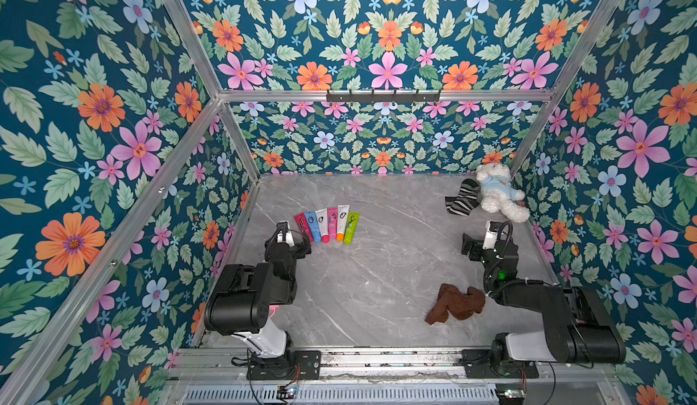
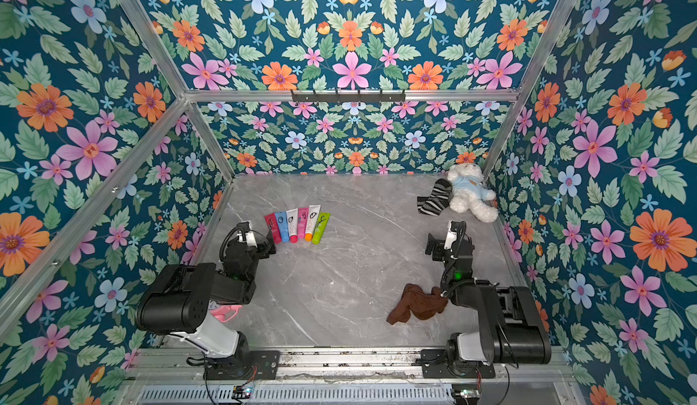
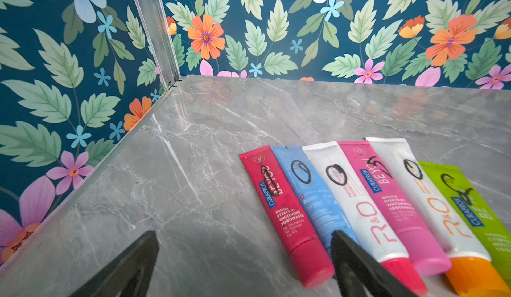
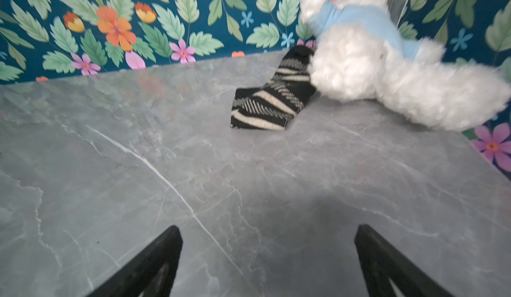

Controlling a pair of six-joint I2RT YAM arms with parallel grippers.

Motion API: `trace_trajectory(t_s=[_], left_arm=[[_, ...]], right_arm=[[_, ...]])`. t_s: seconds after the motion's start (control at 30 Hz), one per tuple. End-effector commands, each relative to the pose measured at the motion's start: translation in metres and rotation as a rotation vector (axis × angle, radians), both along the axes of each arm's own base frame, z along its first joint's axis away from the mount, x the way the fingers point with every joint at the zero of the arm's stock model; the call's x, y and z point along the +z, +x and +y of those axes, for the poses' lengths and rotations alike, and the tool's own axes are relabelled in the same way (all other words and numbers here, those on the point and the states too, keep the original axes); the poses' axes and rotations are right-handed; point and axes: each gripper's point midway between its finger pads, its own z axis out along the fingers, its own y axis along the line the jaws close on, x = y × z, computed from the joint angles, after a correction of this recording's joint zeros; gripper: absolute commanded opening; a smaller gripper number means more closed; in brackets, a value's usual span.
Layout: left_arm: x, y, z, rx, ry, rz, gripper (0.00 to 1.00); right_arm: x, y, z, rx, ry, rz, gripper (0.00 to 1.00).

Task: Wipe the surface of the toothpaste tube
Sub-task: Move the toothpaste to the center of the board.

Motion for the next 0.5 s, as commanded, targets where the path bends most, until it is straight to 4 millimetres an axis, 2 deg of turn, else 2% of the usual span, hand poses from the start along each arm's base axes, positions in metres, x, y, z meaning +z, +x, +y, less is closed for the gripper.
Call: trace_trajectory(t_s=[0.0,0.1,0.2,0.33,0.4,0.47], left_arm=[[0.034,-0.007,0.005,0.082,0.048,-0.110,0.99],[0.054,-0.014,0.011,0.173,0.039,-0.086,0.99],[0.070,-0.015,0.013,0.225,-0.131,-0.056,0.99],[0.079,0.000,-0.023,0.048,-0.248,0.027,0.99],[0.078,0.007,-0.047,-0.080,-0.286,0.054,0.95],[0.072,0.015,-0.066,-0.167,-0.327,0.101,0.90]], right_arm=[[0.017,-0.009,-0.006,-0.048,-0.036,-0.035,0.99],[0.044,-0.023,-0.011,-0.106,-0.023,-0.080,0.99],[0.065,-0.043,-0.019,-0.212,0.173,-0.043,0.99],[0.094,-0.059,0.006,-0.074,0.267,-0.090,0.99],[0.097,-0.061,0.011,-0.050,0.369,-0.117,0.99],[0.095,-0.056,0.024,0.019,0.395,-0.017,0.99]])
